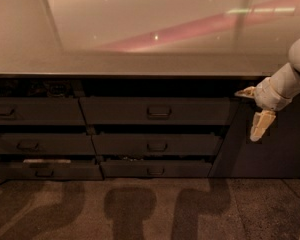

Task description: Open top drawer

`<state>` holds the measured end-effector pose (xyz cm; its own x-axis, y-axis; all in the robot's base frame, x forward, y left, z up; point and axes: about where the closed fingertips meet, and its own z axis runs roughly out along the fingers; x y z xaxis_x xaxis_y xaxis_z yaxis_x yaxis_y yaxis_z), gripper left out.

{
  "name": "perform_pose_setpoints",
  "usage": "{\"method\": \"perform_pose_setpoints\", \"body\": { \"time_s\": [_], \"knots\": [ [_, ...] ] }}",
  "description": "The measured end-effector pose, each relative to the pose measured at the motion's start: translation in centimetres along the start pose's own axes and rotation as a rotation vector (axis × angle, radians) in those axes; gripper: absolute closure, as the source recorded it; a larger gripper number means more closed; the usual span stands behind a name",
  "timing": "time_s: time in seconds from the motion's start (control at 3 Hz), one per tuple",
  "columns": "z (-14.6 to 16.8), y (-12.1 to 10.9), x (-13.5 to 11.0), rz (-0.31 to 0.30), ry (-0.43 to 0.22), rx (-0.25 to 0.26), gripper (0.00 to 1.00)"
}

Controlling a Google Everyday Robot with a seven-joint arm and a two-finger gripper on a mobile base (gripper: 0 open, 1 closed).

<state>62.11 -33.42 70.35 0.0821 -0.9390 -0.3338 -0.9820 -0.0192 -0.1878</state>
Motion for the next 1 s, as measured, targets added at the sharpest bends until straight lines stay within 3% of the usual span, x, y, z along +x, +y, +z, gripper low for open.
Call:
{"method": "perform_pose_setpoints", "body": {
  "time_s": [0.33, 0.67, 1.0],
  "knots": [
    [0.0, 0.0, 0.0, 0.000, 0.000, -0.001, 0.00],
    [0.6, 0.1, -0.5, -0.016, 0.060, 0.027, 0.00],
    [0.3, -1.5, -3.4, -0.079, 0.200, 0.126, 0.00]
  ]
}}
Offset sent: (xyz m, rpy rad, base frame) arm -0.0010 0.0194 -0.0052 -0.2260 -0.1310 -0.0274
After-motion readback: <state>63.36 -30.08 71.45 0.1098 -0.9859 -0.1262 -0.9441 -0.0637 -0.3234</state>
